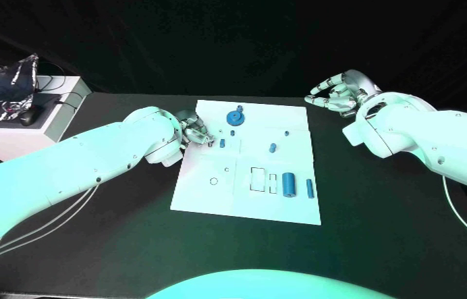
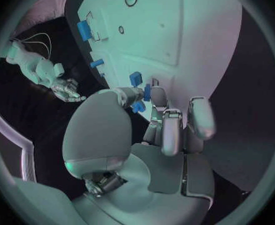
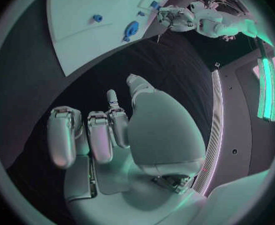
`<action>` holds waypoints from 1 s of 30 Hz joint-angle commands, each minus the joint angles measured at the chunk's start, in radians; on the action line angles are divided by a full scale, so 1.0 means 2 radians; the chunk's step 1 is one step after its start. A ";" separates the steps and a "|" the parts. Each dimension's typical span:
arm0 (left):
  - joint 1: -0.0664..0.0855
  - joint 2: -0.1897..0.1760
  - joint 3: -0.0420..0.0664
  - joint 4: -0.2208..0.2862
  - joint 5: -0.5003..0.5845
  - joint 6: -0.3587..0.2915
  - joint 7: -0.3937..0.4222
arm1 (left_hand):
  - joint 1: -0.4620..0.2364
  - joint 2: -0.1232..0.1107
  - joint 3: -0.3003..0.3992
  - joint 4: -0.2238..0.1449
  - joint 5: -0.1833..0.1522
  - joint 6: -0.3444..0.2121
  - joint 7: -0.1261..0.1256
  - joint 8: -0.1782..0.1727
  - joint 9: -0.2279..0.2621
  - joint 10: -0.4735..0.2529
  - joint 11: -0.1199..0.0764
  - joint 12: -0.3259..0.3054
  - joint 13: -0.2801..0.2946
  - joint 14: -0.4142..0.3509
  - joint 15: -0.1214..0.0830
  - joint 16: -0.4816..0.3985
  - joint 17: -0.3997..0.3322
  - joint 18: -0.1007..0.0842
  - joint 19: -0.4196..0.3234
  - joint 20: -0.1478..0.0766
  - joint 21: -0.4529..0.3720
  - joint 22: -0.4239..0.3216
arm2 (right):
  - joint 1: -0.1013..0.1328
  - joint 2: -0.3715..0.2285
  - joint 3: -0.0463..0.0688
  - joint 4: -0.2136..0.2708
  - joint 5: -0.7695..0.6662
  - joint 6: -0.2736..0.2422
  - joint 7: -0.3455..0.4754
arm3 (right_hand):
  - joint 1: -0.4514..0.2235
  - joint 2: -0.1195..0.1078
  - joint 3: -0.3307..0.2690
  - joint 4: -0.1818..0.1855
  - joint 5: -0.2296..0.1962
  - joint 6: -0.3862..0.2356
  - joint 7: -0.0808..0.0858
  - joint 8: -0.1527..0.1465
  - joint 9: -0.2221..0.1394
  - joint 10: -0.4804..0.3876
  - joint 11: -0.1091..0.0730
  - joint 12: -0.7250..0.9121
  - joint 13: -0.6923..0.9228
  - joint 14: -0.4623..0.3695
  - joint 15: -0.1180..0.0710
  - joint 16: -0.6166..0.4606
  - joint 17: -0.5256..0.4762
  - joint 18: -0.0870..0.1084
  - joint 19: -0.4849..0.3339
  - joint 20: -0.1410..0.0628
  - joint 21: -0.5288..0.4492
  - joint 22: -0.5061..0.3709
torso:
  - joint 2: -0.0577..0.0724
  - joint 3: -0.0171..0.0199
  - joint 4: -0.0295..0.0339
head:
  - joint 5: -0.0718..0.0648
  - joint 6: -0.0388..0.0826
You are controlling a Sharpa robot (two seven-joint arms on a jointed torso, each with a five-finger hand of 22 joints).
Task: Assemble the parts on the task board
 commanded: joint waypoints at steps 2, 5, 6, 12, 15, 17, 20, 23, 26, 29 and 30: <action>0.000 0.002 0.000 0.001 -0.015 0.020 -0.009 | 0.001 0.004 0.064 -0.062 0.001 0.015 -0.011 0.002 0.001 0.003 0.001 0.002 0.002 0.033 -0.003 0.002 0.060 -0.006 0.005 0.000 0.002 0.001 | 0.000 0.000 0.000 0.000 -0.006 0.001 0.006 | -0.007 0.000 0.002 0.000 0.003 -0.003 -0.001 0.001 0.000 -0.001 -0.001 0.000 0.059 0.041 -0.004 -0.003 0.077 0.007 0.022 -0.005 -0.003 0.081 | -0.001 -0.0002 0.0000 | 0.000 -0.001; 0.000 0.003 0.000 0.001 -0.018 0.025 -0.012 | 0.001 0.004 0.064 -0.062 0.001 0.015 -0.011 0.002 0.001 0.003 0.000 0.002 0.001 0.033 -0.003 0.002 0.060 -0.006 0.005 0.000 0.002 0.001 | 0.000 0.000 0.000 0.000 -0.006 0.001 0.006 | -0.007 0.000 0.003 0.000 0.004 -0.004 -0.001 0.002 0.001 -0.001 -0.001 0.000 0.059 0.041 -0.004 -0.003 0.078 0.007 0.022 -0.005 -0.003 0.081 | 0.000 -0.0001 0.0002 | 0.000 -0.002; 0.000 0.003 0.000 0.001 -0.020 0.028 -0.013 | 0.001 0.004 0.064 -0.062 0.001 0.015 -0.011 0.002 0.001 0.003 0.000 0.002 0.001 0.033 -0.003 0.002 0.060 -0.006 0.005 0.000 0.002 0.001 | 0.000 0.000 0.000 0.000 -0.006 0.001 0.006 | -0.007 0.000 0.003 0.000 0.004 -0.004 -0.001 0.002 0.001 -0.001 -0.001 0.000 0.059 0.041 -0.004 -0.003 0.078 0.007 0.022 -0.005 -0.003 0.081 | 0.000 0.0000 0.0001 | 0.000 -0.002; 0.000 0.002 0.000 0.001 -0.028 0.032 -0.018 | 0.001 0.004 0.064 -0.062 0.002 0.016 -0.011 0.002 0.001 0.003 0.000 0.000 -0.001 0.033 -0.004 0.002 0.060 -0.006 0.005 0.000 0.002 0.001 | 0.000 0.000 0.000 0.001 -0.006 0.001 0.006 | -0.007 0.000 0.003 0.000 0.004 -0.004 -0.001 0.002 0.001 -0.001 -0.001 0.000 0.059 0.041 -0.004 -0.003 0.078 0.007 0.022 -0.005 -0.003 0.081 | 0.000 -0.0001 0.0004 | 0.000 -0.004; 0.000 0.003 0.000 0.002 -0.032 0.031 -0.019 | 0.001 0.004 0.065 -0.063 0.002 0.016 -0.011 0.002 0.001 0.003 0.000 0.001 0.000 0.033 -0.004 0.002 0.060 -0.006 0.006 0.000 0.002 0.002 | 0.000 0.000 0.000 0.001 -0.006 0.002 0.006 | -0.008 0.001 0.003 0.001 0.005 -0.004 -0.001 0.002 0.001 -0.001 -0.001 0.000 0.059 0.041 -0.004 -0.003 0.078 0.007 0.022 -0.005 -0.003 0.082 | 0.000 -0.0001 -0.0001 | 0.001 -0.004; 0.000 0.003 0.000 0.002 -0.034 0.030 -0.020 | 0.001 0.004 0.065 -0.063 0.002 0.016 -0.011 0.002 0.001 0.003 0.000 0.001 0.000 0.033 -0.004 0.002 0.060 -0.006 0.006 0.000 0.002 0.002 | 0.000 0.000 0.000 0.001 -0.006 0.002 0.006 | -0.008 0.001 0.003 0.001 0.005 -0.004 -0.001 0.002 0.001 -0.001 -0.001 0.000 0.059 0.041 -0.004 -0.003 0.078 0.007 0.022 -0.005 -0.003 0.082 | 0.000 -0.0001 -0.0002 | 0.001 -0.004; 0.000 0.002 0.000 0.002 -0.036 0.031 -0.021 | 0.001 0.004 0.065 -0.063 0.002 0.016 -0.011 0.002 0.001 0.003 0.000 0.001 0.000 0.033 -0.004 0.002 0.060 -0.006 0.006 -0.001 0.002 0.002 | 0.000 -0.001 0.000 0.001 -0.006 0.001 0.006 | -0.008 0.001 0.003 0.001 0.005 -0.004 -0.001 0.002 0.001 -0.001 -0.001 0.000 0.059 0.041 -0.004 -0.003 0.078 0.007 0.022 -0.005 -0.003 0.082 | 0.000 -0.0001 -0.0003 | 0.001 -0.005; 0.000 0.002 0.000 0.003 -0.038 0.032 -0.021 | 0.001 0.004 0.065 -0.063 0.002 0.016 -0.011 0.002 0.001 0.003 0.000 0.001 0.000 0.033 -0.004 0.002 0.060 -0.006 0.006 -0.001 0.002 0.002 | 0.000 -0.001 0.000 0.001 -0.006 0.001 0.006 | -0.008 0.001 0.003 0.001 0.005 -0.004 -0.001 0.002 0.001 -0.001 -0.001 0.000 0.059 0.041 -0.004 -0.003 0.078 0.007 0.022 -0.005 -0.003 0.082 | 0.000 -0.0002 0.0000 | 0.001 -0.005; 0.000 0.002 0.000 0.002 -0.040 0.032 -0.022 | 0.001 0.004 0.065 -0.063 0.002 0.016 -0.011 0.002 0.001 0.003 0.000 0.001 0.000 0.033 -0.004 0.002 0.060 -0.006 0.006 -0.001 0.002 0.002 | 0.000 -0.001 0.000 0.002 -0.006 0.001 0.006 | -0.008 0.001 0.003 0.001 0.005 -0.004 -0.001 0.002 0.001 -0.001 -0.001 0.000 0.059 0.041 -0.004 -0.003 0.078 0.007 0.022 -0.005 -0.003 0.082 | 0.000 -0.0002 0.0004 | 0.000 -0.006; 0.000 0.003 0.000 0.002 -0.042 0.030 -0.022 | 0.001 0.004 0.065 -0.063 0.002 0.016 -0.011 0.002 0.001 0.003 0.000 0.001 0.000 0.033 -0.004 0.002 0.060 -0.006 0.006 -0.001 0.002 0.002 | 0.000 -0.001 0.000 0.002 -0.006 0.001 0.006 | -0.008 0.001 0.003 0.001 0.005 -0.004 -0.001 0.002 0.001 -0.001 -0.001 0.000 0.059 0.041 -0.004 -0.003 0.078 0.007 0.022 -0.005 -0.003 0.082 | 0.000 -0.0004 0.0001 | 0.001 -0.006; 0.000 0.003 0.000 0.002 -0.043 0.030 -0.022 | 0.001 0.004 0.065 -0.063 0.002 0.016 -0.011 0.002 0.001 0.003 0.000 0.001 0.000 0.033 -0.004 0.002 0.060 -0.006 0.006 -0.001 0.002 0.002 | 0.000 -0.001 0.000 0.002 -0.006 0.001 0.006 | -0.008 0.001 0.003 0.001 0.005 -0.004 -0.001 0.002 0.001 -0.001 -0.001 0.000 0.059 0.041 -0.004 -0.003 0.078 0.007 0.022 -0.005 -0.003 0.082 | 0.000 -0.0004 0.0002 | 0.001 -0.006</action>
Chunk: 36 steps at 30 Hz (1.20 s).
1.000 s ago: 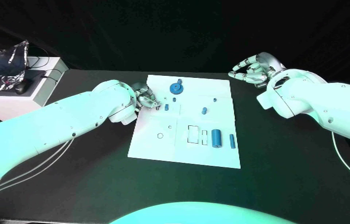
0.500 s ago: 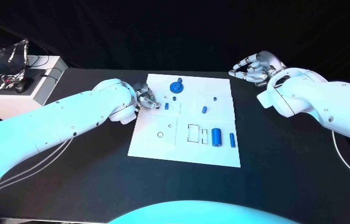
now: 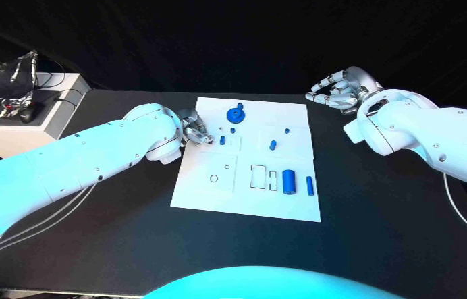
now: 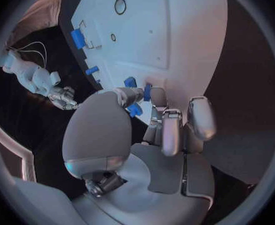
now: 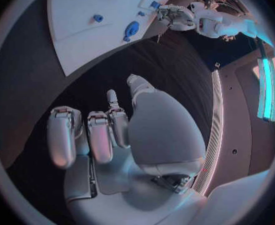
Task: Assemble the parts on the task board
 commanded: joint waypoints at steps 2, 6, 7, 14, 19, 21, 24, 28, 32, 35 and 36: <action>0.000 0.002 0.000 0.000 -0.011 0.007 -0.003 | 0.001 0.004 0.065 -0.062 0.003 0.016 -0.011 0.003 0.001 0.003 -0.001 0.001 0.000 0.031 -0.002 0.002 0.060 -0.006 0.002 -0.001 0.002 0.001 | 0.000 0.000 0.000 0.001 -0.005 0.001 0.006 | -0.004 0.001 0.003 0.001 0.002 -0.004 -0.001 0.002 0.001 -0.001 -0.001 0.000 0.059 0.041 -0.004 -0.003 0.078 0.007 0.022 -0.005 -0.003 0.082 | 0.000 -0.0003 0.0000 | 0.000 -0.001; 0.000 0.003 -0.001 -0.001 -0.014 0.008 -0.004 | 0.001 0.004 0.066 -0.063 0.003 0.016 -0.011 0.004 0.001 0.003 -0.001 0.001 0.000 0.031 -0.002 0.002 0.060 -0.006 0.002 -0.001 0.003 0.001 | 0.000 0.000 0.000 0.001 -0.005 0.002 0.006 | -0.004 0.001 0.003 0.001 0.002 -0.004 -0.001 0.002 0.001 -0.001 -0.001 0.000 0.059 0.041 -0.004 -0.003 0.078 0.007 0.022 -0.005 -0.003 0.082 | 0.000 -0.0004 -0.0003 | 0.000 -0.002; 0.000 0.003 -0.001 -0.001 -0.015 0.009 -0.004 | 0.001 0.004 0.066 -0.063 0.003 0.016 -0.011 0.004 0.001 0.003 -0.001 0.001 0.000 0.031 -0.002 0.002 0.060 -0.006 0.002 -0.001 0.003 0.001 | 0.000 0.000 0.000 0.001 -0.005 0.002 0.006 | -0.004 0.001 0.003 0.001 0.002 -0.004 -0.001 0.002 0.001 -0.001 -0.001 0.000 0.059 0.041 -0.004 -0.003 0.078 0.007 0.022 -0.005 -0.003 0.082 | 0.000 -0.0005 -0.0002 | -0.001 -0.002; 0.000 0.002 -0.002 -0.001 -0.017 0.015 -0.006 | 0.001 0.004 0.066 -0.063 0.003 0.016 -0.011 0.004 0.001 0.003 -0.001 0.001 0.000 0.031 -0.002 0.002 0.060 -0.006 0.002 -0.001 0.003 0.001 | 0.000 0.000 0.000 0.000 -0.005 0.002 0.006 | -0.006 0.001 0.004 0.001 0.003 -0.004 -0.001 0.003 0.001 -0.001 -0.001 0.000 0.059 0.041 -0.004 -0.003 0.078 0.007 0.022 -0.005 -0.003 0.081 | 0.000 -0.0005 0.0004 | -0.001 -0.005; -0.001 0.002 -0.003 0.000 -0.017 0.020 -0.007 | 0.000 0.004 0.067 -0.063 0.003 0.016 -0.011 0.004 0.001 0.003 -0.001 0.000 -0.001 0.031 -0.002 0.002 0.060 -0.006 0.002 -0.001 0.002 0.000 | 0.000 0.000 0.000 0.000 -0.005 0.002 0.006 | -0.006 0.001 0.004 0.001 0.003 -0.004 -0.001 0.003 0.001 -0.001 -0.001 0.000 0.059 0.041 -0.004 -0.003 0.078 0.007 0.022 -0.005 -0.003 0.081 | 0.000 -0.0005 0.0004 | -0.001 -0.005; -0.001 0.002 -0.003 0.000 -0.017 0.023 -0.008 | -0.001 0.002 0.067 -0.063 0.002 0.016 -0.011 0.003 0.000 0.002 -0.001 -0.001 -0.002 0.031 -0.002 0.002 0.060 -0.006 0.002 -0.001 0.002 0.000 | 0.000 0.000 0.000 0.000 -0.005 0.002 0.006 | -0.006 0.001 0.004 0.001 0.003 -0.004 -0.001 0.003 0.001 -0.001 -0.001 0.000 0.059 0.041 -0.004 -0.003 0.078 0.007 0.022 -0.005 -0.003 0.081 | 0.000 -0.0004 0.0001 | -0.001 -0.006; -0.001 0.002 -0.003 0.001 -0.014 0.028 -0.009 | -0.005 0.001 0.067 -0.061 0.001 0.016 -0.011 0.003 0.000 0.003 -0.001 -0.002 -0.002 0.031 -0.002 0.002 0.060 -0.006 0.001 -0.002 0.002 -0.001 | 0.000 0.000 0.000 0.000 -0.005 0.002 0.006 | -0.006 0.001 0.004 0.001 0.003 -0.004 -0.001 0.003 0.001 -0.001 -0.001 0.000 0.059 0.041 -0.004 -0.003 0.078 0.007 0.022 -0.005 -0.003 0.081 | 0.000 -0.0003 -0.0001 | -0.001 -0.006; -0.001 0.001 -0.003 0.002 -0.012 0.032 -0.011 | -0.008 -0.001 0.066 -0.059 0.000 0.016 -0.011 0.003 -0.001 0.003 -0.001 -0.002 -0.003 0.031 -0.002 0.002 0.059 -0.006 0.001 -0.002 0.002 0.000 | 0.000 0.000 0.000 0.000 -0.005 0.002 0.006 | -0.006 0.001 0.004 0.001 0.003 -0.004 -0.001 0.003 0.001 -0.001 -0.001 0.000 0.059 0.041 -0.004 -0.003 0.078 0.007 0.022 -0.005 -0.003 0.081 | 0.000 -0.0003 0.0001 | -0.001 -0.007; -0.001 0.001 -0.003 0.002 -0.011 0.033 -0.012 | -0.008 0.000 0.067 -0.058 0.001 0.017 -0.012 0.003 -0.001 0.003 -0.001 -0.002 -0.003 0.031 -0.002 0.002 0.060 -0.006 0.001 -0.002 0.002 0.000 | 0.000 0.000 0.000 0.000 -0.005 0.002 0.006 | -0.006 0.001 0.004 0.001 0.003 -0.004 -0.001 0.003 0.001 -0.001 -0.001 0.000 0.059 0.041 -0.004 -0.003 0.078 0.007 0.022 -0.005 -0.003 0.081 | 0.000 -0.0001 0.0003 | -0.001 -0.006; -0.001 0.001 -0.003 0.002 -0.011 0.033 -0.012 | -0.008 0.000 0.067 -0.058 0.001 0.017 -0.012 0.003 -0.001 0.003 -0.001 -0.002 -0.003 0.031 -0.002 0.002 0.060 -0.006 0.001 -0.002 0.002 0.000 | 0.000 0.000 0.000 0.000 -0.005 0.002 0.006 | -0.006 0.001 0.004 0.001 0.003 -0.004 -0.001 0.003 0.001 -0.001 -0.001 0.000 0.059 0.041 -0.004 -0.003 0.078 0.007 0.022 -0.005 -0.003 0.081 | 0.000 -0.0003 0.0000 | -0.001 -0.006; -0.001 0.001 -0.003 0.002 -0.011 0.033 -0.012 | -0.008 0.000 0.067 -0.058 0.001 0.017 -0.012 0.003 -0.001 0.003 -0.001 -0.002 -0.003 0.031 -0.002 0.002 0.060 -0.006 0.001 -0.002 0.002 0.000 | 0.000 0.000 0.000 0.000 -0.005 0.002 0.006 | -0.006 0.001 0.004 0.001 0.003 -0.004 -0.001 0.003 0.001 -0.001 -0.001 0.000 0.059 0.041 -0.004 -0.003 0.078 0.007 0.022 -0.005 -0.003 0.081 | 0.000 -0.0002 -0.0001 | -0.001 -0.006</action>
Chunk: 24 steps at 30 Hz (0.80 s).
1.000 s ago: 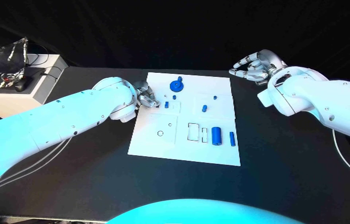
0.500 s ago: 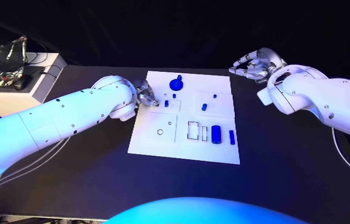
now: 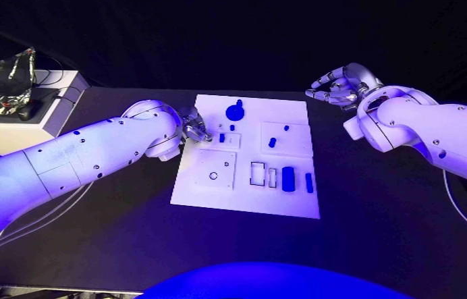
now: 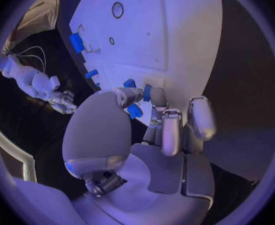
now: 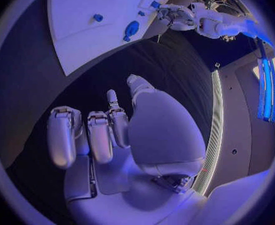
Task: Assemble the parts on the task board
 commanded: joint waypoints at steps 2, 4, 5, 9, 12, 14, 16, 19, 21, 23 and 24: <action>-0.002 0.001 -0.002 0.000 0.003 0.019 -0.008 | -0.003 0.002 0.065 -0.060 -0.001 0.015 -0.014 0.001 -0.001 0.003 -0.002 -0.003 -0.001 0.031 -0.003 0.002 0.060 -0.006 0.002 -0.002 0.002 0.000 | 0.000 0.000 0.000 0.000 -0.005 0.002 0.006 | -0.006 0.001 0.003 -0.001 0.003 -0.004 -0.001 0.003 0.000 -0.001 -0.001 0.000 0.059 0.041 -0.004 -0.003 0.078 0.007 0.022 -0.005 -0.003 0.081 | 0.000 -0.0002 -0.0002 | 0.000 0.000; -0.002 0.001 -0.002 0.000 0.003 0.018 -0.008 | -0.003 0.002 0.065 -0.060 -0.001 0.015 -0.014 0.001 -0.001 0.003 -0.002 -0.003 -0.001 0.031 -0.003 0.002 0.060 -0.006 0.002 -0.002 0.002 0.000 | 0.000 0.000 0.000 0.000 -0.005 0.002 0.006 | -0.006 0.001 0.003 -0.001 0.003 -0.004 -0.001 0.003 0.000 -0.001 -0.001 0.000 0.059 0.041 -0.004 -0.003 0.078 0.007 0.022 -0.005 -0.003 0.081 | 0.000 -0.0002 -0.0001 | 0.000 0.001; -0.002 0.001 -0.002 0.000 0.003 0.018 -0.008 | -0.004 0.002 0.065 -0.060 -0.001 0.015 -0.014 0.001 -0.001 0.003 -0.002 -0.003 0.000 0.031 -0.003 0.002 0.060 -0.006 0.001 -0.002 0.001 -0.001 | 0.000 0.000 0.000 0.000 -0.005 0.002 0.006 | -0.006 0.001 0.003 -0.001 0.003 -0.004 -0.001 0.003 0.000 -0.001 -0.001 0.000 0.059 0.041 -0.004 -0.003 0.078 0.007 0.022 -0.005 -0.003 0.081 | 0.000 -0.0002 0.0000 | 0.000 0.001; -0.002 0.002 -0.002 -0.001 0.005 0.018 -0.008 | -0.007 0.001 0.063 -0.058 -0.002 0.015 -0.014 0.001 -0.002 0.003 -0.001 -0.004 -0.002 0.031 -0.003 0.001 0.058 -0.006 0.001 -0.002 0.001 -0.002 | 0.000 0.000 0.000 0.000 -0.005 0.002 0.006 | -0.006 0.001 0.003 -0.001 0.003 -0.004 -0.001 0.003 0.000 -0.001 -0.001 0.000 0.059 0.041 -0.004 -0.003 0.078 0.007 0.022 -0.005 -0.003 0.081 | 0.000 -0.0003 -0.0001 | 0.000 0.000; -0.002 0.002 -0.002 -0.001 0.007 0.019 -0.008 | -0.014 -0.002 0.060 -0.054 -0.003 0.013 -0.014 -0.003 -0.005 0.002 -0.001 -0.005 -0.004 0.030 -0.003 0.000 0.057 -0.006 0.000 -0.002 0.000 -0.002 | 0.000 0.000 0.000 0.000 -0.005 0.002 0.006 | -0.006 0.001 0.003 -0.001 0.003 -0.004 -0.001 0.003 0.000 -0.001 -0.001 0.000 0.059 0.041 -0.004 -0.003 0.078 0.007 0.022 -0.005 -0.003 0.081 | 0.000 -0.0004 -0.0001 | 0.000 0.000; -0.002 0.002 -0.002 -0.001 0.009 0.019 -0.009 | -0.025 -0.005 0.052 -0.047 -0.002 0.016 -0.015 -0.006 -0.010 0.002 -0.002 -0.004 -0.003 0.030 -0.003 0.000 0.056 -0.006 0.001 -0.002 0.000 -0.002 | 0.000 0.000 0.000 0.000 -0.005 0.002 0.005 | -0.007 0.001 0.003 -0.001 0.004 -0.005 -0.001 0.004 0.001 -0.001 -0.001 0.000 0.059 0.041 -0.004 -0.003 0.077 0.007 0.022 -0.005 -0.004 0.081 | 0.000 -0.0004 -0.0002 | 0.000 0.000; -0.002 0.002 -0.002 -0.002 0.010 0.019 -0.009 | -0.035 -0.007 0.045 -0.041 -0.003 0.019 -0.015 -0.008 -0.013 0.002 -0.002 -0.004 -0.002 0.030 -0.003 0.000 0.056 -0.006 0.001 -0.002 0.000 -0.001 | 0.000 0.000 0.000 0.000 -0.006 0.003 0.005 | -0.007 0.001 0.003 -0.001 0.004 -0.005 -0.001 0.004 0.001 -0.001 -0.001 0.000 0.059 0.041 -0.004 -0.003 0.077 0.007 0.022 -0.005 -0.004 0.081 | 0.000 -0.0003 0.0000 | 0.000 0.000; -0.002 0.002 -0.002 -0.002 0.012 0.018 -0.010 | -0.039 -0.006 0.043 -0.039 -0.002 0.020 -0.016 -0.009 -0.015 0.002 -0.002 -0.003 -0.002 0.031 -0.003 0.000 0.056 -0.006 0.001 -0.003 0.000 -0.002 | 0.000 0.000 0.000 0.000 -0.006 0.003 0.005 | -0.007 0.001 0.003 -0.001 0.004 -0.005 -0.001 0.004 0.001 -0.001 -0.001 0.000 0.059 0.041 -0.004 -0.003 0.077 0.007 0.022 -0.005 -0.004 0.081 | 0.000 -0.0002 0.0000 | 0.000 0.001; -0.002 0.002 -0.002 -0.003 0.011 0.017 -0.010 | -0.034 -0.003 0.045 -0.044 -0.001 0.020 -0.017 -0.009 -0.016 0.003 -0.004 -0.003 -0.001 0.031 -0.004 0.000 0.057 -0.006 0.002 -0.003 0.000 -0.001 | 0.000 0.000 0.000 0.000 -0.006 0.003 0.005 | -0.007 0.001 0.003 -0.001 0.004 -0.005 -0.001 0.004 0.001 -0.001 -0.001 0.000 0.059 0.041 -0.004 -0.003 0.077 0.007 0.022 -0.005 -0.004 0.081 | 0.000 -0.0003 -0.0002 | 0.000 0.000; -0.002 0.002 -0.002 -0.003 0.011 0.016 -0.010 | -0.028 0.000 0.050 -0.049 0.000 0.019 -0.017 -0.010 -0.017 0.002 -0.004 -0.004 -0.002 0.031 -0.005 0.000 0.058 -0.006 0.002 -0.003 0.000 -0.001 | 0.000 0.000 0.000 0.000 -0.006 0.003 0.005 | -0.007 0.001 0.004 -0.001 0.004 -0.005 -0.001 0.005 0.001 -0.001 -0.001 0.000 0.059 0.041 -0.004 -0.004 0.076 0.007 0.022 -0.005 -0.005 0.080 | 0.000 -0.0004 -0.0001 | 0.000 0.000; -0.002 0.002 -0.002 -0.004 0.011 0.016 -0.010 | -0.028 0.000 0.050 -0.049 0.000 0.019 -0.017 -0.010 -0.017 0.002 -0.004 -0.004 -0.002 0.031 -0.005 0.000 0.058 -0.006 0.002 -0.003 0.000 -0.001 | 0.000 0.000 0.000 0.000 -0.006 0.003 0.005 | -0.007 0.001 0.004 -0.001 0.004 -0.005 -0.001 0.005 0.001 -0.001 -0.001 0.000 0.059 0.041 -0.004 -0.004 0.076 0.007 0.022 -0.005 -0.005 0.080 | 0.000 -0.0004 -0.0001 | 0.000 0.000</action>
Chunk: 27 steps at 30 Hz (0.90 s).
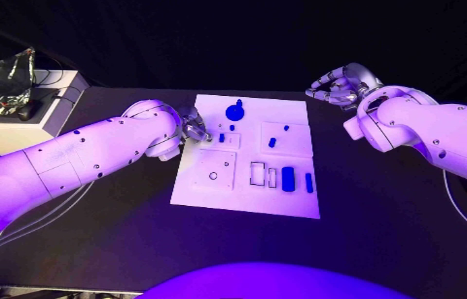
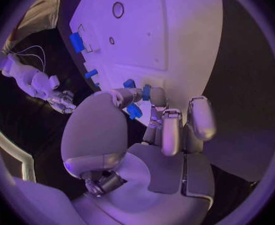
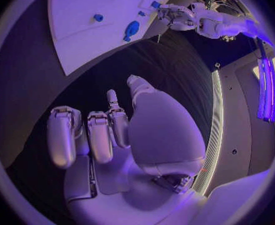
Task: Assemble the parts on the task board
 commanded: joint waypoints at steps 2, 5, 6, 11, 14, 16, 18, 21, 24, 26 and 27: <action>-0.003 0.001 -0.002 -0.002 0.007 0.014 -0.008 | 0.006 0.005 0.022 -0.024 0.001 0.008 -0.007 -0.003 -0.001 0.000 -0.003 -0.001 0.000 0.033 -0.003 0.000 0.057 -0.006 0.000 -0.002 0.000 0.000 | 0.000 0.000 0.000 0.000 -0.006 0.003 0.005 | -0.005 -0.002 0.002 0.001 0.002 -0.003 0.001 0.001 0.001 -0.001 -0.001 0.000 0.058 0.041 -0.004 -0.002 0.076 0.007 0.022 -0.005 -0.002 0.080 | 0.000 0.0000 0.0000 | 0.000 0.000; -0.003 0.001 -0.002 -0.003 0.007 0.015 -0.008 | 0.004 0.003 0.020 -0.023 0.000 0.009 -0.006 -0.003 -0.001 0.000 -0.002 -0.001 0.001 0.033 -0.003 0.000 0.058 -0.006 0.000 -0.002 0.000 0.000 | 0.000 0.000 0.000 0.000 -0.006 0.003 0.005 | -0.005 -0.002 0.002 0.001 0.002 -0.003 0.001 0.001 0.001 -0.001 -0.001 0.000 0.058 0.041 -0.004 -0.002 0.076 0.007 0.022 -0.005 -0.002 0.080 | 0.000 -0.0001 0.0000 | 0.000 0.000; -0.003 0.001 -0.002 -0.003 0.008 0.015 -0.008 | 0.003 0.003 0.020 -0.022 0.000 0.009 -0.006 -0.003 -0.001 0.000 -0.002 -0.001 0.001 0.033 -0.003 0.000 0.057 -0.006 0.000 -0.002 0.000 0.001 | 0.000 0.000 0.000 0.001 -0.006 0.003 0.005 | -0.005 -0.002 0.002 0.001 0.002 -0.003 0.001 0.001 0.001 -0.001 -0.001 0.000 0.058 0.041 -0.004 -0.002 0.076 0.007 0.022 -0.005 -0.002 0.080 | 0.000 -0.0001 0.0000 | 0.000 0.000; -0.003 0.001 -0.002 -0.003 0.010 0.015 -0.008 | -0.010 -0.003 0.011 -0.015 -0.001 0.012 -0.005 -0.003 -0.003 -0.001 -0.001 -0.001 0.001 0.033 -0.002 0.000 0.057 -0.006 0.000 -0.002 -0.001 0.000 | 0.000 -0.001 0.000 0.001 -0.006 0.002 0.005 | -0.005 -0.002 0.002 0.001 0.002 -0.003 0.001 0.001 0.001 -0.001 -0.001 0.000 0.058 0.041 -0.004 -0.002 0.076 0.007 0.022 -0.005 -0.002 0.080 | 0.000 -0.0001 0.0000 | 0.000 -0.001; -0.003 0.001 -0.002 -0.003 0.011 0.014 -0.007 | -0.016 -0.004 0.006 -0.012 -0.002 0.013 -0.005 -0.003 -0.004 -0.001 -0.001 0.000 0.002 0.033 -0.002 0.000 0.057 -0.006 0.001 -0.002 -0.001 0.001 | 0.000 -0.001 0.000 0.001 -0.006 0.002 0.005 | -0.005 -0.002 0.003 0.001 0.003 -0.003 0.001 0.001 0.001 -0.001 -0.001 0.000 0.059 0.041 -0.004 -0.002 0.076 0.007 0.022 -0.005 -0.002 0.081 | 0.000 -0.0001 0.0000 | 0.000 -0.001; -0.003 0.001 -0.002 -0.003 0.011 0.013 -0.007 | -0.022 -0.005 -0.001 -0.009 -0.002 0.014 -0.005 -0.003 -0.005 0.000 -0.001 0.001 0.002 0.033 -0.002 0.000 0.057 -0.007 0.001 -0.001 -0.001 0.001 | 0.000 -0.001 0.000 0.000 -0.006 0.002 0.005 | -0.005 -0.002 0.003 0.001 0.003 -0.003 0.001 0.001 0.001 -0.001 -0.001 0.000 0.059 0.041 -0.004 -0.002 0.076 0.007 0.022 -0.005 -0.002 0.081 | 0.000 -0.0002 -0.0001 | 0.001 -0.001; -0.003 0.001 -0.002 -0.003 0.012 0.012 -0.007 | -0.034 -0.003 -0.017 0.000 -0.001 0.016 -0.005 -0.002 -0.007 0.000 -0.001 0.002 0.004 0.033 -0.002 0.000 0.058 -0.007 0.002 -0.001 -0.001 0.002 | 0.000 -0.001 0.000 0.000 -0.006 0.002 0.005 | -0.005 -0.002 0.003 0.001 0.003 -0.003 0.001 0.001 0.001 -0.001 -0.001 0.000 0.059 0.041 -0.004 -0.002 0.076 0.007 0.022 -0.005 -0.002 0.081 | 0.000 -0.0001 0.0000 | 0.001 -0.001; -0.003 0.002 -0.002 -0.003 0.013 0.012 -0.007 | -0.040 -0.004 -0.029 0.006 -0.001 0.017 -0.005 -0.002 -0.008 0.001 -0.001 0.003 0.005 0.033 -0.002 0.000 0.058 -0.007 0.003 -0.001 0.000 0.003 | 0.000 -0.001 0.000 0.000 -0.006 0.002 0.005 | -0.005 -0.002 0.003 0.001 0.003 -0.003 0.001 0.001 0.001 -0.001 -0.001 0.000 0.059 0.041 -0.004 -0.002 0.076 0.007 0.022 -0.005 -0.002 0.081 | 0.000 -0.0002 0.0002 | 0.000 -0.001; -0.003 0.001 -0.002 -0.003 0.013 0.011 -0.007 | -0.043 -0.003 -0.041 0.011 -0.001 0.018 -0.005 -0.002 -0.010 0.000 -0.001 0.003 0.005 0.034 -0.002 0.000 0.059 -0.007 0.003 -0.001 0.000 0.003 | 0.000 0.000 0.000 0.000 -0.006 0.002 0.005 | -0.005 -0.002 0.003 0.001 0.003 -0.003 0.001 0.001 0.001 -0.001 -0.001 0.000 0.059 0.041 -0.004 -0.002 0.076 0.007 0.022 -0.005 -0.002 0.081 | 0.000 -0.0001 0.0000 | 0.000 -0.001; -0.003 0.001 -0.002 -0.003 0.013 0.011 -0.007 | -0.045 -0.003 -0.047 0.014 0.000 0.018 -0.005 -0.002 -0.010 0.001 -0.001 0.003 0.005 0.034 -0.002 0.000 0.059 -0.007 0.003 -0.001 -0.001 0.003 | 0.000 0.000 0.000 0.000 -0.006 0.002 0.005 | -0.006 -0.002 0.003 0.001 0.003 -0.003 0.001 0.002 0.001 -0.001 -0.001 0.000 0.059 0.041 -0.004 -0.002 0.076 0.007 0.022 -0.005 -0.002 0.081 | 0.000 0.0000 -0.0001 | 0.000 -0.001; -0.003 0.001 -0.002 -0.003 0.013 0.011 -0.007 | -0.045 -0.003 -0.048 0.015 0.000 0.018 -0.005 -0.003 -0.010 0.001 -0.001 0.003 0.005 0.034 -0.002 0.000 0.059 -0.007 0.003 -0.001 -0.001 0.003 | 0.000 -0.001 0.000 0.000 -0.006 0.002 0.005 | -0.006 -0.002 0.003 0.001 0.003 -0.003 0.001 0.002 0.001 -0.001 -0.001 0.000 0.059 0.041 -0.004 -0.002 0.076 0.007 0.022 -0.005 -0.002 0.081 | 0.000 -0.0001 -0.0002 | 0.001 -0.002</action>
